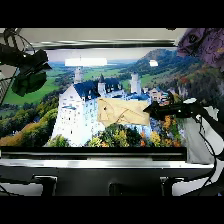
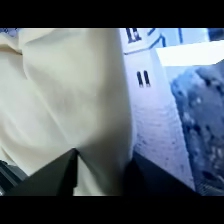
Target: Fold the clothes and pants, and hang the long-sleeved shirts on hangers.
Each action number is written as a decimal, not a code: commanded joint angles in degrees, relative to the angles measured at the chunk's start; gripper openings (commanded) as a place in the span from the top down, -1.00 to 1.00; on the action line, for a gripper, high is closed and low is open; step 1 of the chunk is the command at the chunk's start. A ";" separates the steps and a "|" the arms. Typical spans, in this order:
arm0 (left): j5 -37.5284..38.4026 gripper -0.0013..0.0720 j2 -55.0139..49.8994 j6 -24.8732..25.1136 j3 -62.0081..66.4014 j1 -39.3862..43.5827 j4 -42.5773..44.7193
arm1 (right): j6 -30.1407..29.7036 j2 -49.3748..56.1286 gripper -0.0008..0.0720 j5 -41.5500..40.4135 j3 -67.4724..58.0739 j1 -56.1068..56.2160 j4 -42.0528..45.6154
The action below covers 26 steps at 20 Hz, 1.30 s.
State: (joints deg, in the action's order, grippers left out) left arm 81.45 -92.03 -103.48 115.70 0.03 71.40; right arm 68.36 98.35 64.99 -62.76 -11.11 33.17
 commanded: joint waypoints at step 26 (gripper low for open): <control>0.22 0.91 0.02 0.20 0.00 -0.07 -0.04 | 60.37 -3.50 0.90 0.66 -50.38 -18.16 37.92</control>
State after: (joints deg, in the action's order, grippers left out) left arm 81.58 -92.03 -103.26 115.70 0.03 71.37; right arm 120.62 95.22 64.62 -112.29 -27.86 66.17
